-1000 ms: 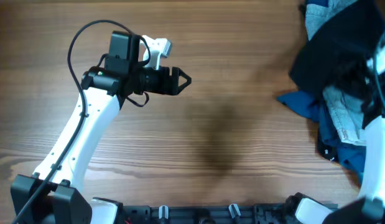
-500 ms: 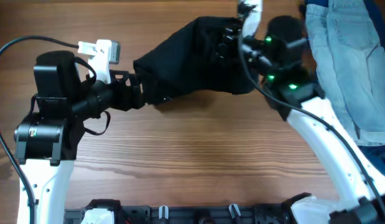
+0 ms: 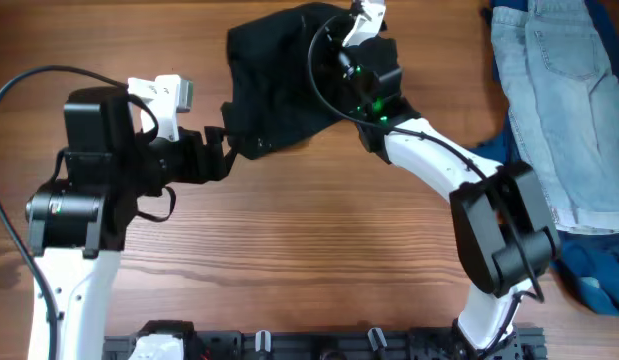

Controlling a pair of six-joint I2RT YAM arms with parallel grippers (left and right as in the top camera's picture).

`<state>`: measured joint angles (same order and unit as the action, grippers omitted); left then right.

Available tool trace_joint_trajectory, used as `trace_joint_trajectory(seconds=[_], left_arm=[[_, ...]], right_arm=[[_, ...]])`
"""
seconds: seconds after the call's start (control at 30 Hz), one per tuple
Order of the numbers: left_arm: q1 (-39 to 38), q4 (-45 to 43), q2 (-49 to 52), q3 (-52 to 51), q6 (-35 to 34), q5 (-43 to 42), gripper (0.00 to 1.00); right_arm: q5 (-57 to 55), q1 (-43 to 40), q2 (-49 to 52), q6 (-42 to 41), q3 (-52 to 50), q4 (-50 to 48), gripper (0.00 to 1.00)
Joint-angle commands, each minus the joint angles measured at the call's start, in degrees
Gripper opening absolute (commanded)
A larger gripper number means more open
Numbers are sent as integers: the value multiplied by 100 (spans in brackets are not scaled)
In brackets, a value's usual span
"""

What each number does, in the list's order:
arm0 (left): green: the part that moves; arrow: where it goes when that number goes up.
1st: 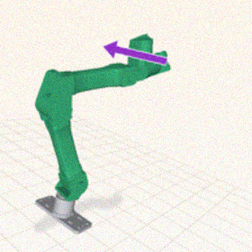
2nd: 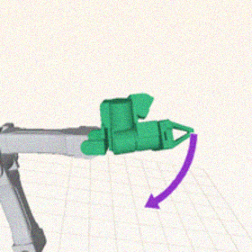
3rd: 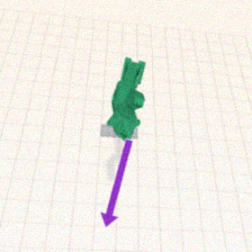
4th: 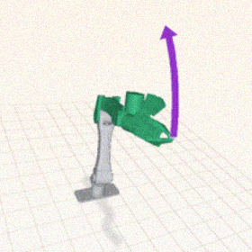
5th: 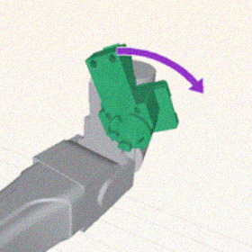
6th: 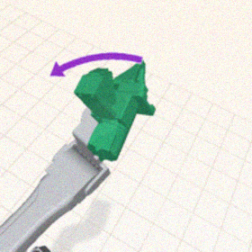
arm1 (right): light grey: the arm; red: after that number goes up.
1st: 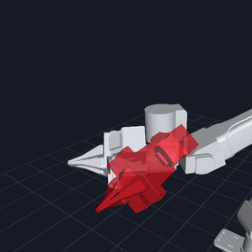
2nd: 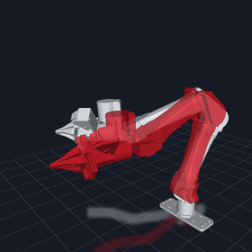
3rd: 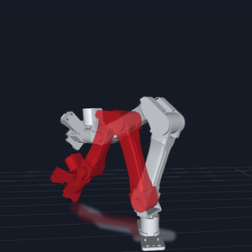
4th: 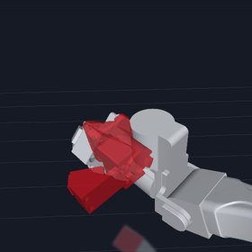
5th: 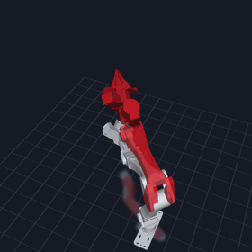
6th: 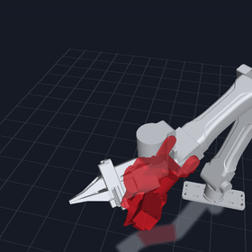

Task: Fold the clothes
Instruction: 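Reach the right gripper into the clothes pile and grasp the black shorts, then pull the black shorts left onto the table and grasp with left gripper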

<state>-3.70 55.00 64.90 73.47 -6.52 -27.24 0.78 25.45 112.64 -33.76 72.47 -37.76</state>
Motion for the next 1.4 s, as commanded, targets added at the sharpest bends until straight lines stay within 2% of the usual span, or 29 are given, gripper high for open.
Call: trace_joint_trajectory(seconds=[0.0,0.13,0.27,0.37,0.4,0.53,0.63,0.7,0.8,0.83,0.93,1.07,1.1,1.27,1.37], left_arm=[[-155,166,393,57,-33,31,79],[-704,269,1010,22,-31,33,79],[-1464,264,1725,-31,-31,343,78],[-1794,221,2223,-31,-63,704,74],[-1794,157,2330,-31,-284,879,74],[-1624,-157,2437,-39,-1871,2260,74],[-1445,-168,2437,-227,-2865,2592,74],[-1314,-426,2439,-599,-3154,2608,74],[-1062,-1102,2439,-1272,-3176,2603,73],[-981,-1309,2439,-1425,-3174,2608,73],[-831,-1722,2441,-1733,-3171,2684,74],[-758,-1762,2448,-1851,-3171,3021,75],[-758,-1781,2448,-1851,-3169,3038,76],[-758,-1821,2448,-1851,-3169,3064,76],[-758,-1823,2448,-1851,-3171,3058,74]], right_arm=[[787,-291,-468,577,138,420,99],[1427,-903,-1541,713,212,3287,100],[1478,-1322,-2048,1495,212,4822,100],[1451,-1412,-1930,1899,208,6046,100],[1421,-1412,-1838,2074,203,6245,100],[474,-1412,-1209,2275,203,6319,98],[282,-1412,-763,2330,203,6376,89],[280,-1412,-479,2321,203,6387,81],[63,-1412,-94,2162,203,6168,63],[-203,-1405,11,1952,203,6129,61],[-382,-1331,212,1853,203,5965,58],[-542,-1086,400,1714,203,5766,54],[-551,-1058,439,1670,203,5735,50],[-577,-1036,527,1554,210,5792,4],[-498,-1036,-127,1576,319,6124,4]])
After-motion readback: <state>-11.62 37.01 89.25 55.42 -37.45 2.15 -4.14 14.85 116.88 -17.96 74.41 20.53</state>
